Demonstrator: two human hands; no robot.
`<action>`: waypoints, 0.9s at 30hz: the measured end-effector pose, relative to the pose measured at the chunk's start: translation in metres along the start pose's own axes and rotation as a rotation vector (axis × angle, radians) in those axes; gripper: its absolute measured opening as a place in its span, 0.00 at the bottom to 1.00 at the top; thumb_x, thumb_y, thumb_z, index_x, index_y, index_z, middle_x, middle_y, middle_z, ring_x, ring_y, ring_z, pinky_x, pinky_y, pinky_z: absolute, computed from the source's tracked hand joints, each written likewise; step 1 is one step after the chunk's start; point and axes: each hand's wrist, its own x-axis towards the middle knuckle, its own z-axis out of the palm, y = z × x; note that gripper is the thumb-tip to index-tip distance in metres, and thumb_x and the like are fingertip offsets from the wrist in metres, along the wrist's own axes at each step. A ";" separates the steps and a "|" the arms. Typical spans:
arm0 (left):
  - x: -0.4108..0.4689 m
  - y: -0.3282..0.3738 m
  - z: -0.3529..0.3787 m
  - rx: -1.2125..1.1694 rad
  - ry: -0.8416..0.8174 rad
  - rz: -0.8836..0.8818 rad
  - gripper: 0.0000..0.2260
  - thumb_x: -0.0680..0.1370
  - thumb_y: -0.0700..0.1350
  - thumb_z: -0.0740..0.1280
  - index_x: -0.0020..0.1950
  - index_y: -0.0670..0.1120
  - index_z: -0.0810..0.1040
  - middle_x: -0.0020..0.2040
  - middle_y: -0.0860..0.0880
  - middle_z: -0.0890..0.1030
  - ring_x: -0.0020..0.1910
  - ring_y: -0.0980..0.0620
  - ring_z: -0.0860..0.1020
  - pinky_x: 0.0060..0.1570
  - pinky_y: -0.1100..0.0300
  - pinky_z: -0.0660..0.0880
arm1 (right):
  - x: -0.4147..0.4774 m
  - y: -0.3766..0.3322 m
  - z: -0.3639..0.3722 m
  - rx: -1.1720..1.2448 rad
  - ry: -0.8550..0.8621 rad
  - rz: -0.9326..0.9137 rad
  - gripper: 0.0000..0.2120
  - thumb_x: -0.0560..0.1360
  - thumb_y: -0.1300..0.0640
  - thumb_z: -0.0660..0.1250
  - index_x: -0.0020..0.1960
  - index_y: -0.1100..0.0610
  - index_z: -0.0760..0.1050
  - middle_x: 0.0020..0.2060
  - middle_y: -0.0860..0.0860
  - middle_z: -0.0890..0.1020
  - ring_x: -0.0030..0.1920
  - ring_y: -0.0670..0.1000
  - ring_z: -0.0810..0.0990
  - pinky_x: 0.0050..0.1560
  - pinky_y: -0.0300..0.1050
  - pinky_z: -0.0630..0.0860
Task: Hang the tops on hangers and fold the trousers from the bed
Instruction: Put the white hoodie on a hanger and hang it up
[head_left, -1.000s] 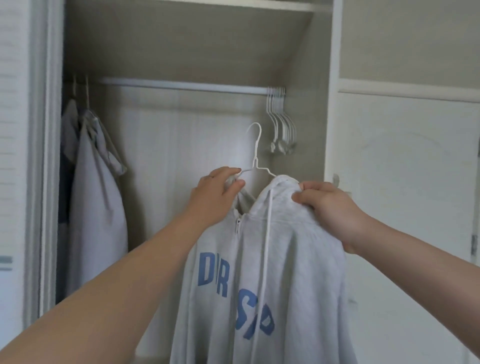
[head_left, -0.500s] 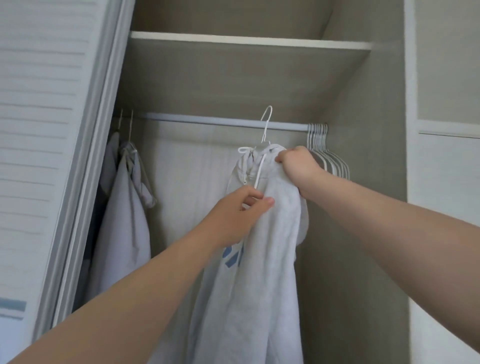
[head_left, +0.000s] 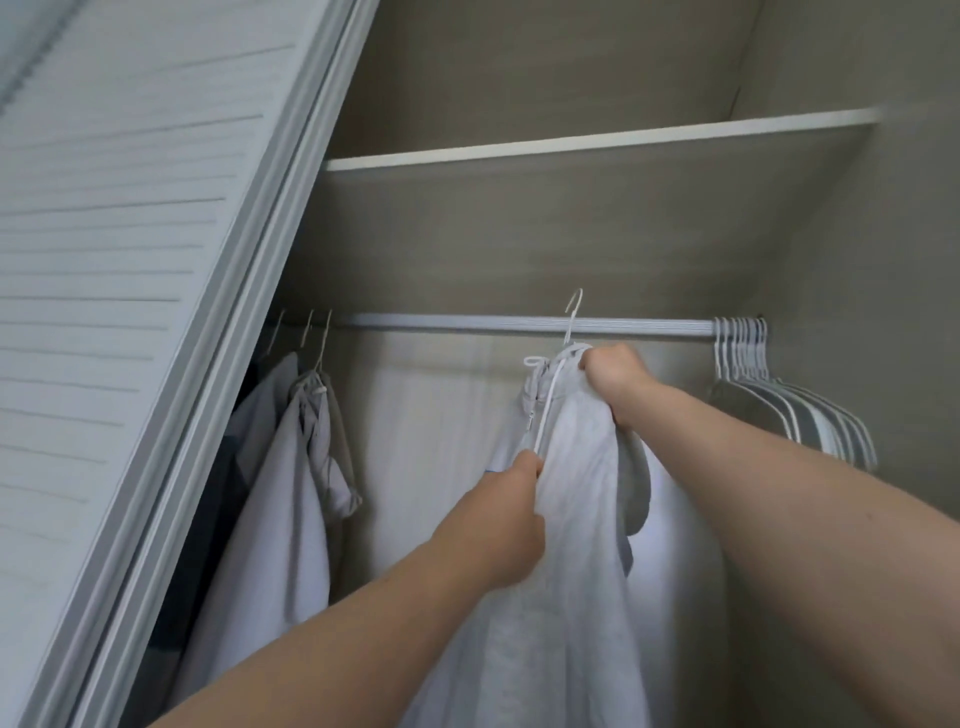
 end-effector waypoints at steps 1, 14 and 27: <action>0.005 -0.005 0.001 0.006 0.001 -0.006 0.12 0.79 0.39 0.59 0.61 0.48 0.68 0.56 0.43 0.79 0.53 0.40 0.78 0.54 0.48 0.76 | 0.007 0.003 0.004 -0.008 -0.010 0.009 0.16 0.81 0.62 0.58 0.65 0.67 0.74 0.50 0.57 0.74 0.48 0.54 0.73 0.49 0.46 0.73; 0.016 -0.068 0.008 0.080 0.008 -0.041 0.12 0.79 0.40 0.60 0.62 0.51 0.70 0.54 0.44 0.80 0.51 0.42 0.78 0.49 0.53 0.76 | 0.022 0.034 0.060 0.022 -0.083 -0.014 0.07 0.78 0.63 0.63 0.42 0.59 0.71 0.34 0.54 0.73 0.31 0.52 0.72 0.28 0.39 0.63; -0.007 -0.109 -0.030 0.294 0.030 -0.099 0.10 0.81 0.38 0.58 0.61 0.47 0.69 0.52 0.44 0.79 0.51 0.42 0.77 0.50 0.48 0.76 | -0.055 0.008 0.093 -0.424 -0.357 -0.223 0.09 0.78 0.54 0.68 0.54 0.58 0.78 0.48 0.55 0.83 0.47 0.54 0.83 0.35 0.37 0.67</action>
